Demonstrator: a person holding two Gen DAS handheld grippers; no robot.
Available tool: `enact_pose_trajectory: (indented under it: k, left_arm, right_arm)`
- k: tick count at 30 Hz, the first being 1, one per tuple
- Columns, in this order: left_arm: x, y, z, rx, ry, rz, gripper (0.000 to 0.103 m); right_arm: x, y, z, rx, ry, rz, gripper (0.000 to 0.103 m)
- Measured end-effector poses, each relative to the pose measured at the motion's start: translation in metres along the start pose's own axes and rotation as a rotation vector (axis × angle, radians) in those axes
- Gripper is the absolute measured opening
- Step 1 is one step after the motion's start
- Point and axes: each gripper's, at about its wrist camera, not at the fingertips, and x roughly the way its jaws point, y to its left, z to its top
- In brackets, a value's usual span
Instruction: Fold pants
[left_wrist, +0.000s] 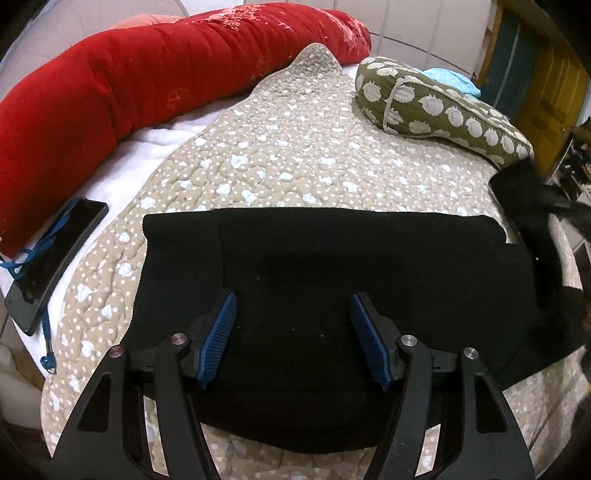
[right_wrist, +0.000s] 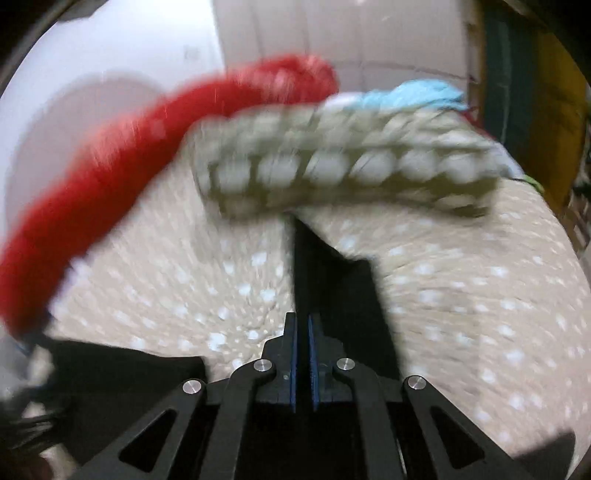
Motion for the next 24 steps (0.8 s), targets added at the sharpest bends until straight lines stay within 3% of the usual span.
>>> enact_pose_trajectory:
  k: [4,7,14,16,18,22,24]
  left_arm:
    - [0.001,-0.001,0.0,-0.004,0.003,0.002,0.064]
    - [0.001,-0.001,0.0,-0.007,0.007,-0.001,0.064]
    - [-0.011,0.004,0.0,-0.046,0.02,-0.041,0.064]
    - [-0.019,0.007,-0.002,-0.059,0.021,-0.076,0.064]
    - [-0.029,0.01,-0.006,-0.071,0.023,-0.126,0.064]
    - [-0.039,0.017,-0.017,-0.162,0.075,-0.28,0.064]
    - [-0.043,0.015,-0.022,-0.198,0.09,-0.319,0.064]
  right_arm:
    - [-0.103,-0.038,-0.021,0.112,-0.162,0.004,0.005]
    - [-0.14,-0.077,-0.053,0.232,-0.183,-0.02,0.005]
    - [-0.108,-0.148,-0.123,0.433,-0.021,-0.044,0.005]
    - [-0.101,-0.159,-0.136,0.537,-0.027,0.013,0.005]
    - [-0.103,-0.165,-0.14,0.595,-0.047,0.055,0.007]
    - [-0.098,-0.155,-0.136,0.555,-0.026,0.079,0.015]
    - [-0.088,-0.151,-0.136,0.562,-0.011,0.101,0.017]
